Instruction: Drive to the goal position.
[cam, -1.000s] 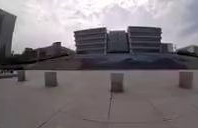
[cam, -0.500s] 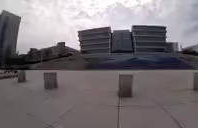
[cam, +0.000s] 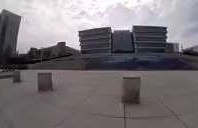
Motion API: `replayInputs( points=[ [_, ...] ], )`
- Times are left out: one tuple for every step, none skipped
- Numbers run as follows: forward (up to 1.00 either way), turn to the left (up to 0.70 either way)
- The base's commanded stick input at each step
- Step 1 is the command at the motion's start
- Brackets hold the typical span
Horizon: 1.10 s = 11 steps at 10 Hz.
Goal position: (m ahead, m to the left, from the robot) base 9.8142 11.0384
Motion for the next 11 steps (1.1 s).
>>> replayInputs(
  points=[
    [0.67,0.00],
    [0.67,0.05],
    [0.67,0.22],
    [0.67,0.28],
    [0.67,0.27],
    [0.67,0.18],
    [0.67,0.00],
    [0.67,0.00],
    [0.67,0.00],
    [0.67,0.00],
    [0.67,0.00]
  ],
)
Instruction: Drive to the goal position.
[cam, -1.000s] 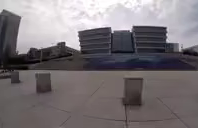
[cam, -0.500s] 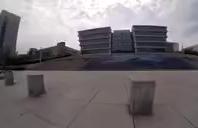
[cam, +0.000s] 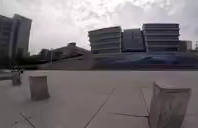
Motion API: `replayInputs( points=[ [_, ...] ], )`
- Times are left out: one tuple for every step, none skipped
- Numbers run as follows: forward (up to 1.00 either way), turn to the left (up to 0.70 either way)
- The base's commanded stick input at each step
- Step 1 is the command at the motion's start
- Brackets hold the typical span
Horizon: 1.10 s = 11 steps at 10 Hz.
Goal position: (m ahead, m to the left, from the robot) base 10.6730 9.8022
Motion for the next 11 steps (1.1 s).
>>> replayInputs(
  points=[
    [0.67,0.00],
    [0.67,0.00],
    [0.67,0.00],
    [0.67,0.00],
    [0.67,0.00],
    [0.67,0.00],
    [0.67,0.00],
    [0.67,0.00],
    [0.67,0.00],
    [0.67,0.00],
    [0.67,0.05]
  ],
)
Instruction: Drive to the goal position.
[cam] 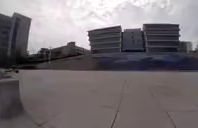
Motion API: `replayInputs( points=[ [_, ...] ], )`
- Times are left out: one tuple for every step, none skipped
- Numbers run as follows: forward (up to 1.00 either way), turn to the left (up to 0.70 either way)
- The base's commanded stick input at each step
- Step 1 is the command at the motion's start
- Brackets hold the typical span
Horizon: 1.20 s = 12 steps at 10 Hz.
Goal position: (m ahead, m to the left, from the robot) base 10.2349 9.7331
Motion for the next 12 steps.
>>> replayInputs(
  points=[
    [0.67,0.23],
    [0.67,0.20],
    [0.67,0.04],
    [0.67,0.00],
    [0.67,0.00],
    [0.67,0.00],
    [0.67,0.00],
    [0.67,0.00],
    [0.67,0.00],
    [0.67,0.00],
    [0.67,0.00],
    [0.67,0.00]
  ],
)
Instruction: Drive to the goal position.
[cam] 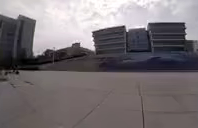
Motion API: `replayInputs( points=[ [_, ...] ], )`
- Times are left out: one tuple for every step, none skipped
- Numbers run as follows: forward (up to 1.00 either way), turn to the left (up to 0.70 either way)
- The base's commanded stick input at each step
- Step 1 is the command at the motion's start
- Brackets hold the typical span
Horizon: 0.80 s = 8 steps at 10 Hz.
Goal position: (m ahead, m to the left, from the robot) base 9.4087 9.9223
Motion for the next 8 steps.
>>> replayInputs(
  points=[
    [0.67,0.00],
    [0.67,0.00],
    [0.67,0.00],
    [0.67,0.00],
    [0.67,0.00],
    [0.67,0.00],
    [0.67,0.00],
    [0.67,0.03]
  ],
)
